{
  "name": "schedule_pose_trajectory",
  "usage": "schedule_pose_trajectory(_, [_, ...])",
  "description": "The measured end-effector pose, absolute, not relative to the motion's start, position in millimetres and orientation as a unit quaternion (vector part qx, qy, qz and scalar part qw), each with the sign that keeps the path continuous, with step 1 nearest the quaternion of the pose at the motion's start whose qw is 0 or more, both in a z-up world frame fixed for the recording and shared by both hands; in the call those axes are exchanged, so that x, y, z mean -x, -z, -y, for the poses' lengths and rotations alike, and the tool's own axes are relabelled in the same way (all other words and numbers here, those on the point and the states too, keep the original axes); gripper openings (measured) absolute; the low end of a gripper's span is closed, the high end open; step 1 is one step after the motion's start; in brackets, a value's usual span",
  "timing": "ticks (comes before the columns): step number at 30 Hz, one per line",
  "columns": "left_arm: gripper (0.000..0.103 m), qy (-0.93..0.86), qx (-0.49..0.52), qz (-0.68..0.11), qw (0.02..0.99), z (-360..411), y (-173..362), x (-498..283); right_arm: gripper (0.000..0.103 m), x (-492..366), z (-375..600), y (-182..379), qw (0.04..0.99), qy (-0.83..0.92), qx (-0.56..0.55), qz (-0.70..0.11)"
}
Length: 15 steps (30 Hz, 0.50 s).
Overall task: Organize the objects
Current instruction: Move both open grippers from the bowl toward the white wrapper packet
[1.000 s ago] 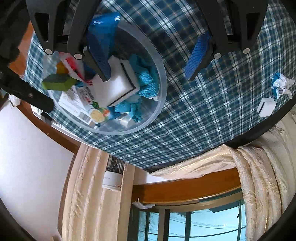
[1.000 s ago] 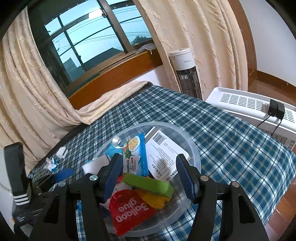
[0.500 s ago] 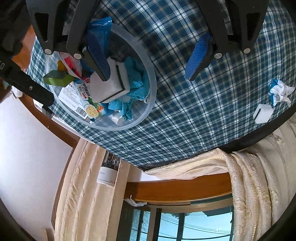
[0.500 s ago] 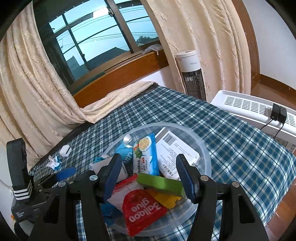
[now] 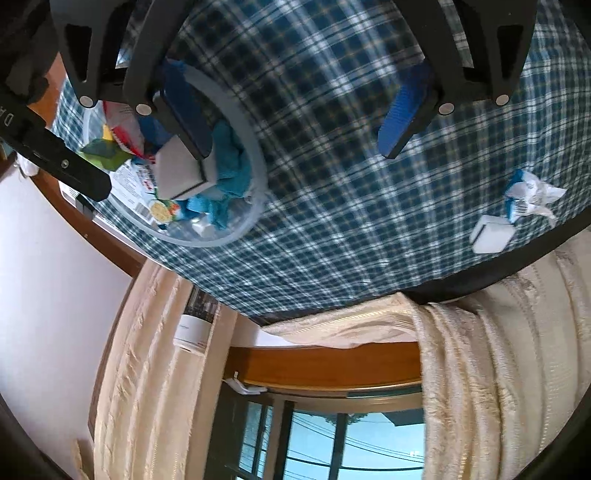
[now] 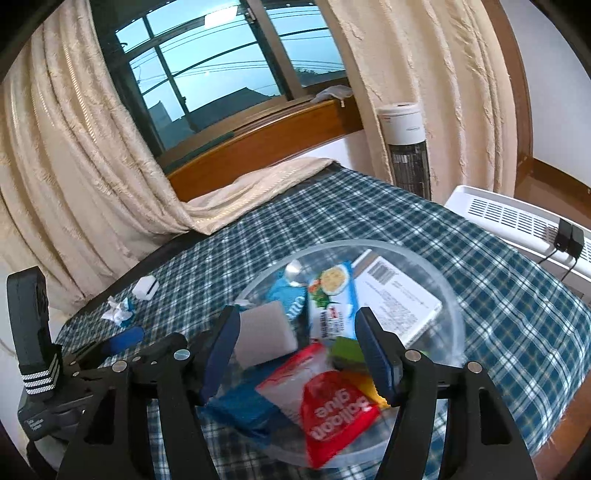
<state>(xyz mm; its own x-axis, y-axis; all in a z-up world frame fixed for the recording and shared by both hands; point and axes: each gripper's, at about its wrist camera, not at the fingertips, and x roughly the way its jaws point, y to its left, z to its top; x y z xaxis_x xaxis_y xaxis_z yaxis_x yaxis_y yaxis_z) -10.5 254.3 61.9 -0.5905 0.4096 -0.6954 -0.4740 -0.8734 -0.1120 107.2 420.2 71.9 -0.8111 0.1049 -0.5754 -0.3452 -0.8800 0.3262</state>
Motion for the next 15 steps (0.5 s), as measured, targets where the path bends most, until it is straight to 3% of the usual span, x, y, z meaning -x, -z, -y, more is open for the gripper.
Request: schedule_pose_trajectory(15, [0.095, -0.906, 0.375, -0.031, 0.194, -200.7, -58.9, 19.7, 0.066, -78.2, -373.0, -76.5, 0.078, -0.935, 0.291, -0.187])
